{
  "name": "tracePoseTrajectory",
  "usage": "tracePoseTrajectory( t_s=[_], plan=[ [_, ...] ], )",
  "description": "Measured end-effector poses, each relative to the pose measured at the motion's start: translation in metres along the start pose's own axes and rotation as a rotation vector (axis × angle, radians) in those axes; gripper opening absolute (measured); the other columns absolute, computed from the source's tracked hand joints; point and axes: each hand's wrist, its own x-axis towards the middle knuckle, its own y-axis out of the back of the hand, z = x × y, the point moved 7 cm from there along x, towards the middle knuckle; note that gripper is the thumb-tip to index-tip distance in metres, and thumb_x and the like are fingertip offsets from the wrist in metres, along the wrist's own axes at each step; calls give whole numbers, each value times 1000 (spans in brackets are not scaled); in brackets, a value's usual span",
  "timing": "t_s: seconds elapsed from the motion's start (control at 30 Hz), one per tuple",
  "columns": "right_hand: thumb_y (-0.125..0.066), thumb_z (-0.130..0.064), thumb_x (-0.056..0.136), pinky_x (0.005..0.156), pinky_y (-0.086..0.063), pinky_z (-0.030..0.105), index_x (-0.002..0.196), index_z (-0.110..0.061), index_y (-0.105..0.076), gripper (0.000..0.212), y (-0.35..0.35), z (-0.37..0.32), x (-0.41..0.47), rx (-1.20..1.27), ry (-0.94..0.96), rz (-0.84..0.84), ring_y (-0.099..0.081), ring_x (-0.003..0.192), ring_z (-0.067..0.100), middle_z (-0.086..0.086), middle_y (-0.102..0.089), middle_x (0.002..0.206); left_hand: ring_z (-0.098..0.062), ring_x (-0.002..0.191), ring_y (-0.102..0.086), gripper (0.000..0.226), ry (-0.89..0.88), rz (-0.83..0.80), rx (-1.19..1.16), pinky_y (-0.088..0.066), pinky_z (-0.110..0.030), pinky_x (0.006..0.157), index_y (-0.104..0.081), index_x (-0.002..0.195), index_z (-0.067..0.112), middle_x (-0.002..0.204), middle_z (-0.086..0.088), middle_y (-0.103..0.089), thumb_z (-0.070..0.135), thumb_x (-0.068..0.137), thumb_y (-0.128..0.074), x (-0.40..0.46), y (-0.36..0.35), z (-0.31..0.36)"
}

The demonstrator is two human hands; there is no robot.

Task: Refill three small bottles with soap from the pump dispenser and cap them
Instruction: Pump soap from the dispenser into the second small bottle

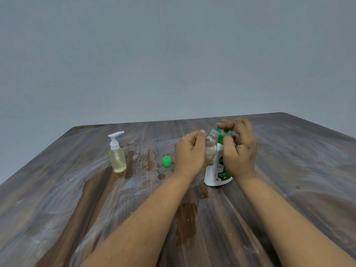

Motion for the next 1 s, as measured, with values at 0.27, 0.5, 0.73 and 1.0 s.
tracePoseTrajectory(
  t_s=[0.27,0.5,0.73,1.0],
  plan=[
    [-41,-7,71,80,-43,14,98,-7,-66,37,1,-4,-1,-2,24,-13,-52,96,-5,3,-57,100,-16,39,-56,42,-4,6,0,-52,-33,39,-57,68,3,50,5,-57,25,102,-47,0,0,1],
    [-44,2,70,76,-44,15,90,-10,-66,32,1,-2,0,4,-5,0,-53,92,-5,1,-56,95,-19,40,-57,45,-17,9,14,-52,-35,39,-58,59,18,49,5,-57,22,102,-46,-1,1,4],
    [-43,-3,70,77,-46,19,96,-14,-65,36,1,-3,-1,25,6,-3,-55,94,-2,-2,-55,98,-18,41,-58,45,-11,3,19,-55,-42,41,-60,59,20,51,4,-58,24,102,-47,-2,1,4],
    [-45,1,69,75,-46,20,95,-9,-66,34,0,-3,-2,9,0,-7,-54,92,-1,-1,-56,98,-20,41,-59,43,-6,-5,14,-52,-42,41,-59,64,13,52,4,-59,26,102,-46,-1,1,2]
  ],
)
